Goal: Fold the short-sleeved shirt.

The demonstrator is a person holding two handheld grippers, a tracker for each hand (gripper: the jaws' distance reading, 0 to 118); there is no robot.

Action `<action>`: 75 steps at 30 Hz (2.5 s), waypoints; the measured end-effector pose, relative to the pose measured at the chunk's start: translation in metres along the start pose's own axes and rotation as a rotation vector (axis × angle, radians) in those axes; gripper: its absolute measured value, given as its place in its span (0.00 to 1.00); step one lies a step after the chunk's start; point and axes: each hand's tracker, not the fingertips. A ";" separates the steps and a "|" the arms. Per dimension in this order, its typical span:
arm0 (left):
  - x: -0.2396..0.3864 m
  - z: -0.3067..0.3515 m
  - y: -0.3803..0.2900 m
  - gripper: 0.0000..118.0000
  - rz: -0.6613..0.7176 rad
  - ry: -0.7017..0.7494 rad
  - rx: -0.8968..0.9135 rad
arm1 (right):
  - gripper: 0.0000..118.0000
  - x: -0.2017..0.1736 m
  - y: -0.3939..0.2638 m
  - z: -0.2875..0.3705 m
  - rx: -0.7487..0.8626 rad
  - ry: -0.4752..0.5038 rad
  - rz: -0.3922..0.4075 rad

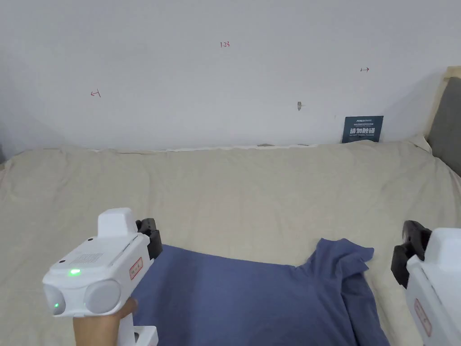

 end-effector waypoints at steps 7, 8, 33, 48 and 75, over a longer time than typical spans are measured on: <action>-0.045 -0.144 0.013 0.02 0.027 0.013 -0.271 | 0.01 0.000 -0.008 -0.062 -0.054 -0.008 0.022; -0.051 -0.162 0.013 0.03 0.036 0.009 -0.305 | 0.01 0.000 -0.010 -0.071 -0.063 -0.010 0.023; -0.052 -0.262 -0.038 0.03 -0.136 0.108 -0.450 | 0.93 0.052 -0.118 -0.221 -0.628 -0.039 -0.162; -0.055 -0.184 -0.002 0.03 -0.087 0.036 -0.343 | 0.04 0.011 -0.178 -0.285 -0.822 0.029 0.034; -0.070 -0.004 0.281 0.03 -0.012 0.163 0.325 | 0.04 0.027 0.268 -0.160 0.202 0.034 0.035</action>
